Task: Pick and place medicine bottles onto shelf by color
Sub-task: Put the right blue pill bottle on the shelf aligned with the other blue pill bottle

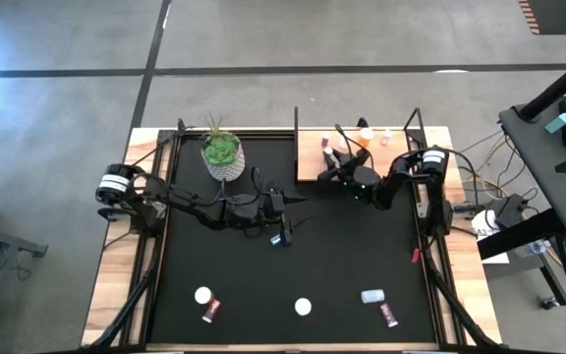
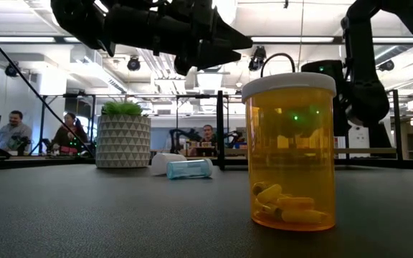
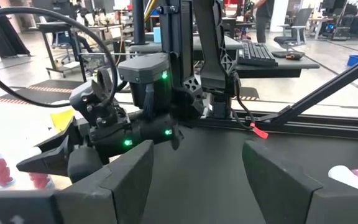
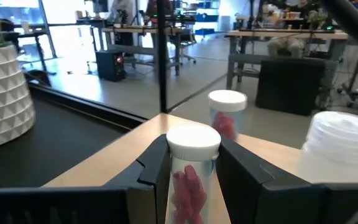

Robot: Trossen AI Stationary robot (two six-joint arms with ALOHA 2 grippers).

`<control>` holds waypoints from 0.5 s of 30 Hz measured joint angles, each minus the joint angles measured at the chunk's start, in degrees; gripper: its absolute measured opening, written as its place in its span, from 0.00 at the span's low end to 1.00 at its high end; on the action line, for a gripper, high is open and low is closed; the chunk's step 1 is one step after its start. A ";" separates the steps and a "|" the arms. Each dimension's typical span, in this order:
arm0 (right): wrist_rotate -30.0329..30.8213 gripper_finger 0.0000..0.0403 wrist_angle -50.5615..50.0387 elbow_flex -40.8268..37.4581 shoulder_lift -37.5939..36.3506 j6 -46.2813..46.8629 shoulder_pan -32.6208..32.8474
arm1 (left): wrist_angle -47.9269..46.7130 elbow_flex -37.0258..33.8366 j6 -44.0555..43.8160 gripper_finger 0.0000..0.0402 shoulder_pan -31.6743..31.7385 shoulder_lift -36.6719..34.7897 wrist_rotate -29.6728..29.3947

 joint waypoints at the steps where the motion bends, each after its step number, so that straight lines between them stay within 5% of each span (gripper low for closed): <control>1: 0.23 0.25 -0.06 0.12 0.00 -0.02 -0.17 | 0.00 0.00 0.00 0.57 0.00 0.00 0.00; 15: 0.15 0.25 -2.36 1.90 0.04 -0.04 -0.75 | 0.00 0.00 0.04 0.57 0.02 0.00 0.00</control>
